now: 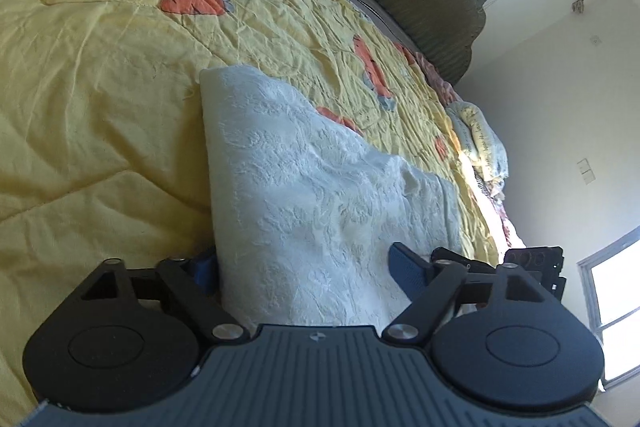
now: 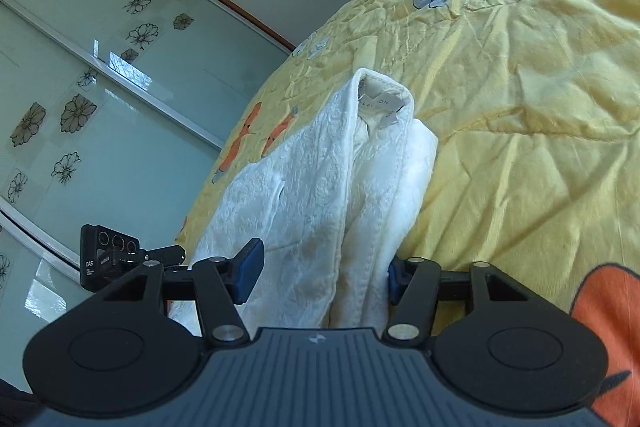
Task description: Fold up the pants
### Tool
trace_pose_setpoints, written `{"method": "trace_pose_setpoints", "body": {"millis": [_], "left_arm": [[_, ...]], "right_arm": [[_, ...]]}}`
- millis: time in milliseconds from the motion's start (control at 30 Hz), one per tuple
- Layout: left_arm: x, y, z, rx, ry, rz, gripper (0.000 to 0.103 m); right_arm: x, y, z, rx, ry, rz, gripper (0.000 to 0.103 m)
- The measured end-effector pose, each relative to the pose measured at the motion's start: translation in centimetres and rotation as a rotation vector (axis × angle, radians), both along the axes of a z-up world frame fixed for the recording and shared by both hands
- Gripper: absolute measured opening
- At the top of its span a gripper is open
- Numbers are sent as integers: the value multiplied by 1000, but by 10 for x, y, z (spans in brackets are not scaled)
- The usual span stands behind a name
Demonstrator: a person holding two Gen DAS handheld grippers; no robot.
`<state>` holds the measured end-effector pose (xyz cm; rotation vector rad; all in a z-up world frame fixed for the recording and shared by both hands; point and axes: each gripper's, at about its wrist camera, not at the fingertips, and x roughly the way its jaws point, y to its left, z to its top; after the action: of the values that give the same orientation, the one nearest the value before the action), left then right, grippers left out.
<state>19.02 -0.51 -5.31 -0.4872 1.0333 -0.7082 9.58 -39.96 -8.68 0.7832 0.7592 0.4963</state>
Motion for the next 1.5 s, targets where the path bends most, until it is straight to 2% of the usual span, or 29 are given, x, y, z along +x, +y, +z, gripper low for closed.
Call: {"method": "trace_pose_setpoints", "body": {"millis": [33,100,200,267,367,467,567,667,733,800,833,867,900,933,1000,1067,1100,1167,1233,1300,1367,1433,1500], "left_arm": [[0,-1,1,31,-7,24,55],[1,4,-1,44,3,54,37],[-3,11,1,18,-3,76,23],[-10,10,14,30,-58,71,16],[-12,10,35,32,-141,56,13],[6,19,58,64,-221,101,13],[34,25,79,98,-293,141,13],[64,19,83,187,-338,176,13],[82,13,73,252,-335,190,13],[95,6,56,325,-311,187,14],[98,6,45,362,-294,199,17],[98,9,39,373,-292,207,27],[95,14,36,364,-293,218,39],[88,20,37,353,-294,234,39],[73,28,43,364,-314,262,39],[51,33,52,382,-354,282,42],[39,32,56,407,-377,287,48],[15,28,60,454,-428,307,57],[-3,20,55,509,-468,300,59],[-7,9,43,588,-468,277,60],[-3,5,30,638,-460,272,61],[-6,9,36,645,-434,299,56],[-22,16,51,611,-455,330,53]], "right_arm": [[1,2,1,-16,4,-6,37],[-4,5,4,-23,-5,-18,32],[-16,9,14,-14,-45,-27,23],[-19,14,27,-30,-77,-22,21],[-11,26,55,-67,-155,21,21],[6,36,77,-91,-220,74,21],[40,43,89,-110,-253,76,21],[82,54,90,-143,-261,47,21],[111,60,80,-169,-208,12,23],[139,67,62,-240,-101,-11,30],[148,72,53,-306,-52,-24,38],[152,75,47,-358,-22,-32,47],[150,75,43,-386,-16,-45,51],[142,73,44,-389,-29,-60,55],[121,67,52,-434,-51,-143,55],[93,69,68,-557,-100,-258,58],[74,78,79,-647,-168,-288,58],[47,97,91,-700,-284,-201,57],[30,117,94,-679,-346,-77,57],[26,136,87,-696,-355,21,55],[33,150,73,-764,-286,41,55],[36,154,64,-781,-220,0,55],[19,158,76,-770,-237,-52,56]]}}
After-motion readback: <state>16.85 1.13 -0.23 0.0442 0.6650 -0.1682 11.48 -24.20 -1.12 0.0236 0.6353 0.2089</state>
